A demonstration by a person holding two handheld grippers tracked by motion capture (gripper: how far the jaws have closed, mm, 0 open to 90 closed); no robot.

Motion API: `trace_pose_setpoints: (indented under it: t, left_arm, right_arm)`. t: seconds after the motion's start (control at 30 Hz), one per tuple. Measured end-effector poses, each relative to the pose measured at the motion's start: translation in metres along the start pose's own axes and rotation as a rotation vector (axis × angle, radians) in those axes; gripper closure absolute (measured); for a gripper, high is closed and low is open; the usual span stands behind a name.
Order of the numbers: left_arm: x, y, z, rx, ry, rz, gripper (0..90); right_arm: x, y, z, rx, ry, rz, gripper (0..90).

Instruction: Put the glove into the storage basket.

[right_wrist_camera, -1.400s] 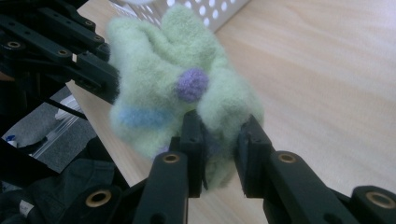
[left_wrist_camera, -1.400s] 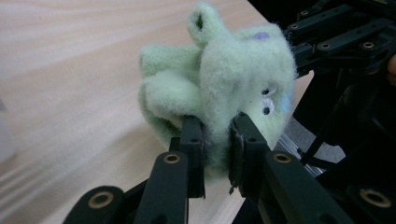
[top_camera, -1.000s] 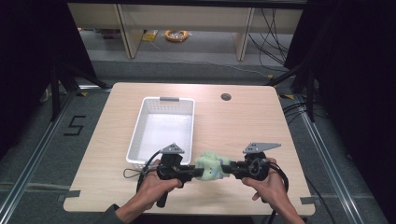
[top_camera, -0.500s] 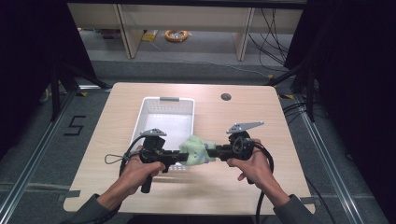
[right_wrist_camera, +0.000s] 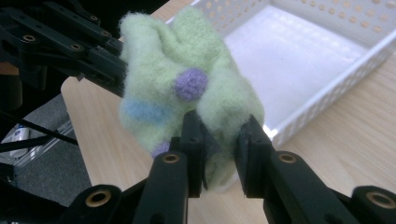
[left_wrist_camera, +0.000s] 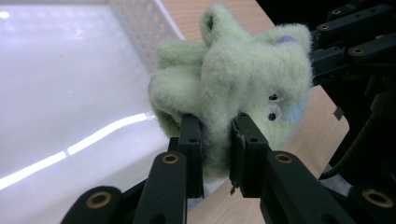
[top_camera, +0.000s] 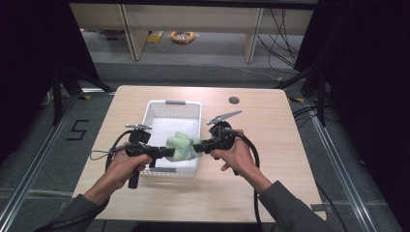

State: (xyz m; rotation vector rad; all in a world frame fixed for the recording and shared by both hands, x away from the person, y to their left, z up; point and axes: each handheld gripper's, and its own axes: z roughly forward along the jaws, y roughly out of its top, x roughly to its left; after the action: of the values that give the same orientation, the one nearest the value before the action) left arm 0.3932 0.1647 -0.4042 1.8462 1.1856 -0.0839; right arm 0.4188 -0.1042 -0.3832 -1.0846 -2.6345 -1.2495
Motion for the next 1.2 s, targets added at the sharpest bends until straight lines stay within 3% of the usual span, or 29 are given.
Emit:
trace_pose_setpoints:
  t: [0.3, 0.53, 0.57, 0.6, 0.63, 0.77, 0.8, 0.97, 1.0, 1.2]
  left_arm:
    - [0.030, -0.003, 0.000, 0.044, 0.021, -0.041, 75.7]
    - [0.047, -0.008, 0.009, 0.090, 0.043, -0.059, 75.4]
    - [0.047, -0.008, 0.009, 0.090, 0.043, -0.059, 75.4]
    - [0.050, -0.010, 0.012, 0.097, 0.048, -0.066, 75.3]
    - [0.050, -0.010, 0.012, 0.097, 0.048, -0.066, 75.3]
    - [0.054, -0.012, 0.017, 0.124, 0.063, -0.059, 75.1]
    - [0.054, -0.013, 0.018, 0.126, 0.081, -0.060, 74.9]
    - [0.057, -0.014, 0.023, 0.170, 0.103, -0.041, 74.3]
    - [0.057, -0.014, 0.023, 0.171, 0.105, -0.041, 74.2]
    - [0.057, -0.015, 0.024, 0.188, 0.112, -0.035, 73.6]
  right_arm:
    - [0.001, 0.011, 0.034, 0.047, -0.004, 0.013, 75.7]
    - [-0.003, 0.009, 0.058, 0.082, -0.014, 0.027, 75.6]
    - [-0.003, 0.009, 0.058, 0.082, -0.014, 0.027, 75.6]
    - [-0.003, 0.007, 0.063, 0.122, -0.030, 0.076, 75.5]
    - [-0.004, 0.007, 0.065, 0.129, -0.034, 0.078, 75.5]
    - [-0.008, 0.004, 0.074, 0.135, -0.016, 0.061, 75.4]
    - [-0.010, 0.003, 0.079, 0.127, -0.018, 0.025, 75.3]
    - [-0.011, 0.002, 0.087, 0.162, -0.015, 0.020, 74.9]
    - [-0.008, 0.002, 0.087, 0.182, -0.035, 0.069, 74.8]
    - [-0.009, 0.001, 0.091, 0.200, -0.033, 0.062, 74.0]
